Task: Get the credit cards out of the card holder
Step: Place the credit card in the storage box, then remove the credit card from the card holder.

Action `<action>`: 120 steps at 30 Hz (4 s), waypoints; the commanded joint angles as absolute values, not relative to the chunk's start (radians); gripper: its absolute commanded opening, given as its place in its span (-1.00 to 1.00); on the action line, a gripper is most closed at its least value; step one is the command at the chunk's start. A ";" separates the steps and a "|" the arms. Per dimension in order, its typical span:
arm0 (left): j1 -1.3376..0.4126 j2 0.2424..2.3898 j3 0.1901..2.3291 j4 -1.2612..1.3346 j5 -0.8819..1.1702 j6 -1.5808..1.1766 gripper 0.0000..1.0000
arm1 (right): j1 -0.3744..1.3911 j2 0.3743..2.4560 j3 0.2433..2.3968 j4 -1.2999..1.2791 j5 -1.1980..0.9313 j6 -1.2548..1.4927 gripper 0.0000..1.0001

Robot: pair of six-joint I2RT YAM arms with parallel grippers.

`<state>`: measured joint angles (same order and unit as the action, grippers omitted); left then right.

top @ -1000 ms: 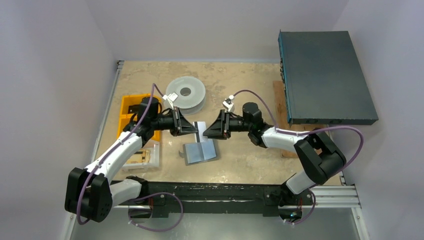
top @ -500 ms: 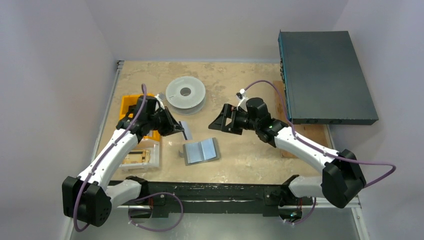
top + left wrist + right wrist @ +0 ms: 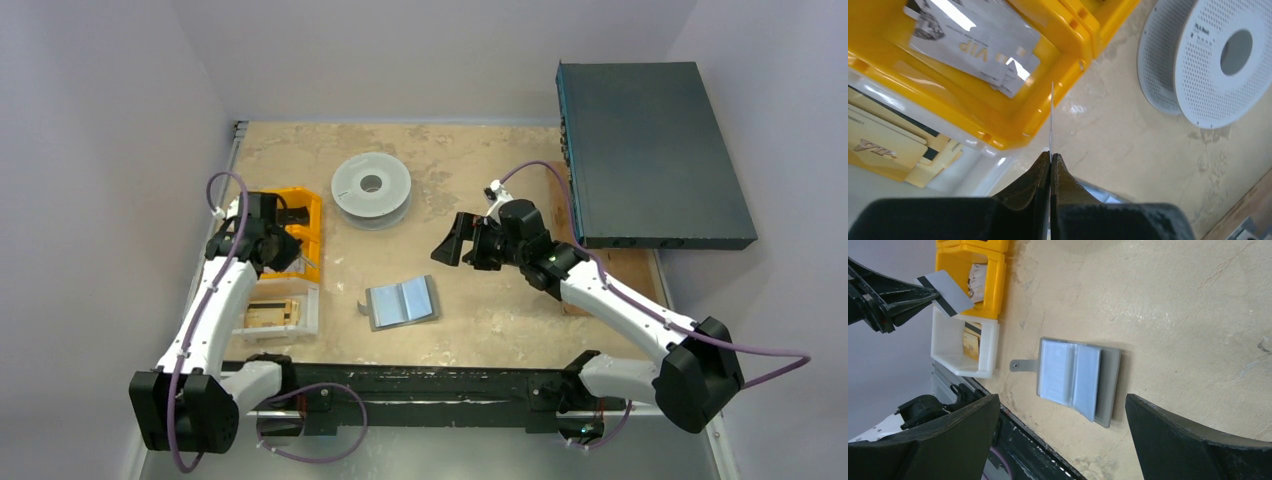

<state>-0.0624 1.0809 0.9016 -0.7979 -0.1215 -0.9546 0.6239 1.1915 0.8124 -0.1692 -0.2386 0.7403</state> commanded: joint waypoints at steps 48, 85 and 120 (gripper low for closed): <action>-0.042 1.029 0.813 -0.603 0.333 -0.692 0.29 | 0.740 1.305 0.881 -0.161 -0.128 0.746 0.98; -0.197 0.919 0.767 -0.686 0.181 -0.753 0.19 | 1.111 1.921 1.342 -0.427 0.216 0.699 0.00; -0.403 1.145 0.693 -0.507 0.305 -0.795 -0.50 | 0.969 1.927 1.021 -0.092 -0.155 0.765 -0.91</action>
<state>-0.3515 1.0958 0.6769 -0.5823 0.3073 -0.7670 0.9794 1.8816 1.0908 -0.0940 -0.0929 0.7643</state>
